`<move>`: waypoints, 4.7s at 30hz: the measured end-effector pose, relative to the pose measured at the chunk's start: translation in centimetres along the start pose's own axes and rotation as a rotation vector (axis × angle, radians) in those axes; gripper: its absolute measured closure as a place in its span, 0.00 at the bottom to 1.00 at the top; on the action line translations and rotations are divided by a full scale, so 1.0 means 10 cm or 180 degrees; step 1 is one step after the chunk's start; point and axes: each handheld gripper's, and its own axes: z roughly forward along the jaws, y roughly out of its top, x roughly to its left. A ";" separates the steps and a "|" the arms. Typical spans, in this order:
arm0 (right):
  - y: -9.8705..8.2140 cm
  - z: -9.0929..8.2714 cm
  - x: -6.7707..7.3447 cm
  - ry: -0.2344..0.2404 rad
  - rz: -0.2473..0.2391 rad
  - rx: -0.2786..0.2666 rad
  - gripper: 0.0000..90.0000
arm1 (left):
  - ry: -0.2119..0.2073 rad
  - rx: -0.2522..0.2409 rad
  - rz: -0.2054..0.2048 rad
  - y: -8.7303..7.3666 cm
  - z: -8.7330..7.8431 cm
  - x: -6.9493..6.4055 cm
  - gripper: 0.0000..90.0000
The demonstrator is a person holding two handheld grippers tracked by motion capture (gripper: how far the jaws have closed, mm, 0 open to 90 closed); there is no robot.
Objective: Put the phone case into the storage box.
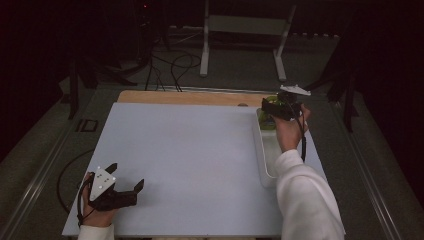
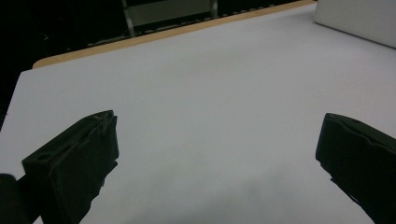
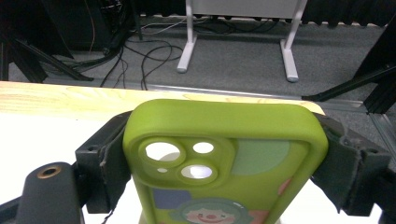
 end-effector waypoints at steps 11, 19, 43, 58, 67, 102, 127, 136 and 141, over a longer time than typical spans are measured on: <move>-0.03 0.10 0.02 -0.0023 -0.0008 0.0064 0.17 | -0.0002 -0.0010 -0.0004 0.00 -0.01 0.00 0.00; -0.07 0.16 0.02 -0.0035 0.0005 0.0134 0.17 | 0.0005 -0.0012 -0.0004 0.00 -0.02 0.02 0.00; -0.14 0.27 0.00 0.0012 -0.0082 0.0315 0.17 | 0.0008 -0.0016 -0.0005 0.00 -0.02 0.01 0.00; -0.14 0.30 0.00 0.0018 -0.0095 0.0303 0.17 | 0.0016 -0.0009 -0.0006 0.00 -0.02 0.01 0.00; -0.13 0.33 0.01 0.0025 -0.0131 0.0328 0.16 | 0.0020 -0.0007 -0.0014 0.00 -0.02 0.02 0.00; -0.08 0.26 -0.03 0.0141 -0.0080 0.0185 0.08 | 0.0016 -0.0023 -0.0025 0.00 -0.02 0.02 0.00; -0.18 0.01 0.04 0.0506 -0.0203 0.0043 0.08 | 0.0004 -0.0011 -0.0013 0.00 -0.02 0.01 0.00; -0.20 -0.12 0.04 0.0643 -0.0181 -0.0044 0.08 | -0.0004 -0.0007 -0.0017 0.01 -0.02 0.01 0.00; -0.22 -0.20 0.07 0.0717 -0.0247 -0.0086 0.08 | -0.0002 -0.0006 -0.0013 0.01 -0.02 0.01 0.00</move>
